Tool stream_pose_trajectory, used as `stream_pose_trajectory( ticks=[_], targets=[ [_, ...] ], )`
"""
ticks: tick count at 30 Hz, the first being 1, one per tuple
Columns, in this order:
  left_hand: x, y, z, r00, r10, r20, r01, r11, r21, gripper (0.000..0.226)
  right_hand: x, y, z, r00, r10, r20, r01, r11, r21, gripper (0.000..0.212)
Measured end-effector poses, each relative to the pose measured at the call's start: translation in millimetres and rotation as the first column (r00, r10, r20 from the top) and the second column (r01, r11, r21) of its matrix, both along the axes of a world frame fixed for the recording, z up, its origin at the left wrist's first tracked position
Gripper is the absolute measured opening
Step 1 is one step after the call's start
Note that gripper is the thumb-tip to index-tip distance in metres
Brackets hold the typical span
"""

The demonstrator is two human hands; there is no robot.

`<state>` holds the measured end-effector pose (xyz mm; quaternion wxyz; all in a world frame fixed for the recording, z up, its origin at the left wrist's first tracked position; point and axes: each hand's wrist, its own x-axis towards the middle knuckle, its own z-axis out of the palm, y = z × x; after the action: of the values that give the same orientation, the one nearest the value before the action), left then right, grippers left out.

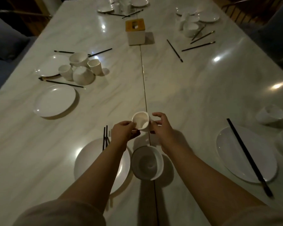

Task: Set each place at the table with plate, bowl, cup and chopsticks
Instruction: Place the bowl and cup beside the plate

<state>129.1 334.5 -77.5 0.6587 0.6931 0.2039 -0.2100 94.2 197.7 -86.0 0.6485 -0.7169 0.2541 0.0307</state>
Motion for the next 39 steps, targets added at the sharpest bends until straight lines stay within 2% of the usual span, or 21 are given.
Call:
stream_pose_trajectory(
  ticks=[1, 5, 11, 15, 20, 26, 28, 31, 34, 39],
  targets=[
    [-1, 1, -1, 1.000, -0.013, 0.020, 0.012, 0.999, 0.045, 0.026, 1, 2, 1, 1.000, 0.027, -0.010, -0.027, 1.000, -0.003, 0.020],
    [-6, 6, -7, 0.991, -0.099, 0.087, 0.079, 0.974, 0.211, 0.027, 3, 9, -2, 0.987, 0.095, -0.132, -0.095, 0.995, 0.005, 0.034],
    [-15, 12, -15, 0.979, -0.177, 0.099, 0.140, 0.942, 0.304, 0.027, -2, 13, -15, 0.972, 0.110, -0.207, -0.103, 0.994, 0.042, 0.030],
    [-17, 14, -19, 0.980, -0.192, 0.052, 0.172, 0.948, 0.268, 0.028, -5, 13, -24, 0.960, 0.127, -0.248, -0.154, 0.984, -0.091, 0.028],
    [-19, 13, -19, 0.972, -0.227, 0.055, 0.207, 0.946, 0.249, 0.029, -7, 14, -22, 0.961, 0.118, -0.248, -0.159, 0.975, -0.153, 0.030],
    [-19, 21, -17, 0.965, -0.260, 0.042, 0.246, 0.947, 0.209, 0.033, -10, 22, -6, 0.967, 0.101, -0.233, -0.165, 0.947, -0.274, 0.042],
    [-20, 26, -16, 0.969, -0.243, 0.053, 0.230, 0.956, 0.180, 0.038, -13, 26, 0, 0.980, 0.040, -0.196, -0.114, 0.917, -0.381, 0.044],
    [-20, 39, -9, 0.969, -0.215, 0.121, 0.193, 0.967, 0.167, 0.035, -16, 39, 12, 1.000, -0.024, -0.002, 0.019, 0.843, -0.537, 0.034],
    [-15, 59, 4, 0.963, -0.179, 0.203, 0.143, 0.974, 0.178, 0.024, -16, 64, 22, 0.994, -0.001, 0.110, 0.055, 0.871, -0.488, 0.023],
    [-7, 113, 21, 0.956, -0.142, 0.255, 0.100, 0.981, 0.169, 0.023, -6, 122, 29, 0.982, 0.010, 0.187, 0.059, 0.931, -0.361, 0.020]
  ],
)
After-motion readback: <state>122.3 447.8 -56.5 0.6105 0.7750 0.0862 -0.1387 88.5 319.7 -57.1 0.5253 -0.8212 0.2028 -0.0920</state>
